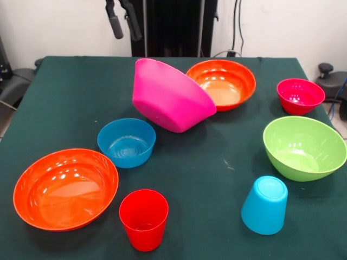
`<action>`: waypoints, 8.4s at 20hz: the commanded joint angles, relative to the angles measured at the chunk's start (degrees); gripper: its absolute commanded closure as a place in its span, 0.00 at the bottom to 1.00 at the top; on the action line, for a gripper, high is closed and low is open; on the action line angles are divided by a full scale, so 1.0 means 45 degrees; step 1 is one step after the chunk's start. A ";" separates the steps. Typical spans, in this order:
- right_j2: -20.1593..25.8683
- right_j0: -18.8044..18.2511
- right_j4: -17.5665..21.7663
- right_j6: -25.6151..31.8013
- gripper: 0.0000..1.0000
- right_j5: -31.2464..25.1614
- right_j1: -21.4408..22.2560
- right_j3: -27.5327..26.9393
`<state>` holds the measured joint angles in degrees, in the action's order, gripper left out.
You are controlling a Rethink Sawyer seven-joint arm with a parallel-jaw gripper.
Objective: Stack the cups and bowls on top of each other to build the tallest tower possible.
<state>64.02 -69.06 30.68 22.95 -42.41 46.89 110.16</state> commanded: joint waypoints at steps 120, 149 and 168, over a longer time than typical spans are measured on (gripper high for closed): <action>-1.6777 1.2325 -0.4214 -1.8609 0.00 1.8653 -0.2797 0.4176; -1.8336 1.3906 -0.4337 -2.0649 0.00 2.1332 -0.5542 0.2433; -1.8792 1.4239 -0.4340 -2.0954 0.00 2.2765 -0.6450 0.1444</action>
<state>-22.93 -5.91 13.78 -62.52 59.98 19.26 124.69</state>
